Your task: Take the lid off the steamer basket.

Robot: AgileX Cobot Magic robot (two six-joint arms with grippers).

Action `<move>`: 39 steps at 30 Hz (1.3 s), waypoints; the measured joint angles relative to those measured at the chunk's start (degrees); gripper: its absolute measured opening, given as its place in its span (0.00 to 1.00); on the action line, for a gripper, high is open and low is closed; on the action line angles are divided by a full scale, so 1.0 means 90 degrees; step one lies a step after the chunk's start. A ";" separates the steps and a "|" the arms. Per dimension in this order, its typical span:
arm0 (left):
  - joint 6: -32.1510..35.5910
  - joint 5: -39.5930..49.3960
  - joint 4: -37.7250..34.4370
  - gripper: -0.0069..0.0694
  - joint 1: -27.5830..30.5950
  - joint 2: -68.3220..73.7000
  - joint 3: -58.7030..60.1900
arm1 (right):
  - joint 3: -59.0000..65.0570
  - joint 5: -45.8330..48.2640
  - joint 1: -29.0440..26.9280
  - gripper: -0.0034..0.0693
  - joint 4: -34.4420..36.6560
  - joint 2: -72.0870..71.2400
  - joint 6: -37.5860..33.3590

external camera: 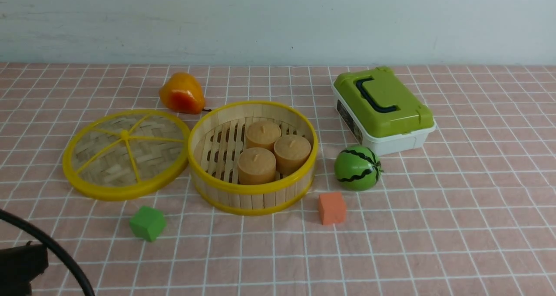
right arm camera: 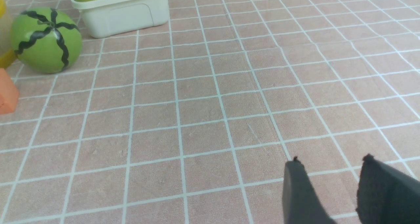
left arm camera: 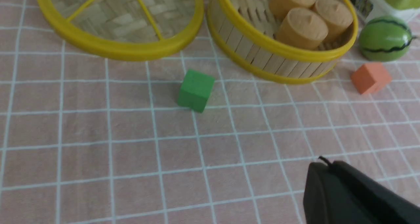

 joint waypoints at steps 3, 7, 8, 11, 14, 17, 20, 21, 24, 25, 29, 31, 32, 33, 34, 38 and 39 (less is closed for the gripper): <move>0.0000 -0.0048 0.0178 0.07 -0.0006 -0.0081 0.0046 | 0.0000 0.0000 0.0000 0.38 0.0000 0.0000 0.0000; -0.0079 -0.0439 0.0822 0.07 -0.0026 -0.1031 0.0603 | 0.0000 0.0000 0.0000 0.38 0.0000 0.0000 0.0000; -0.0161 -0.0596 0.0988 0.07 -0.0026 -0.1297 0.0765 | 0.0000 0.0000 0.0000 0.38 0.0000 0.0000 0.0000; -0.0593 -0.1287 0.1582 0.07 -0.0026 -0.2276 0.1431 | 0.0000 0.0000 0.0000 0.38 0.0000 0.0000 0.0000; -0.1138 -0.1807 0.2194 0.07 -0.0026 -0.3079 0.2138 | 0.0000 0.0000 0.0000 0.38 0.0000 0.0000 0.0000; -0.1874 -0.2035 0.2722 0.07 0.0004 -0.3259 0.2798 | 0.0000 0.0000 0.0000 0.38 0.0000 0.0000 0.0000; -0.2295 -0.2034 0.2805 0.07 0.0129 -0.3259 0.3261 | 0.0000 0.0000 0.0000 0.38 0.0000 0.0000 0.0000; -0.2330 -0.2007 0.2753 0.07 0.0188 -0.3259 0.3379 | 0.0000 0.0000 0.0000 0.38 0.0000 0.0000 0.0000; -0.2031 -0.1824 0.2367 0.07 0.0361 -0.3259 0.3462 | 0.0000 0.0000 0.0000 0.38 0.0000 0.0000 0.0000; -0.1936 -0.1802 0.2295 0.07 0.0392 -0.3259 0.3461 | 0.0000 0.0000 0.0000 0.38 0.0000 0.0000 0.0000; -0.0685 -0.1765 0.1478 0.07 0.0602 -0.3259 0.3482 | 0.0000 0.0000 0.0000 0.38 0.0000 0.0000 0.0000; -0.0242 -0.1765 0.1196 0.07 0.0685 -0.3259 0.3482 | 0.0000 0.0000 0.0000 0.38 0.0000 0.0000 0.0000; -0.0098 -0.1765 0.1148 0.07 0.0705 -0.3259 0.3482 | 0.0000 0.0000 0.0000 0.38 0.0000 0.0000 0.0000; 0.0000 -0.1763 0.1110 0.07 0.0715 -0.3259 0.3482 | 0.0000 0.0000 0.0000 0.38 0.0000 0.0000 0.0000; 0.0000 -0.1757 0.1109 0.07 0.0715 -0.3259 0.3482 | 0.0000 0.0000 0.0000 0.38 0.0000 0.0000 0.0000; 0.0123 -0.1745 0.1050 0.07 0.0715 -0.3259 0.3482 | 0.0000 0.0000 0.0000 0.38 0.0000 0.0000 0.0000; 0.0125 -0.1745 0.1050 0.07 0.0715 -0.3259 0.3482 | 0.0000 0.0000 0.0000 0.38 0.0000 0.0000 0.0000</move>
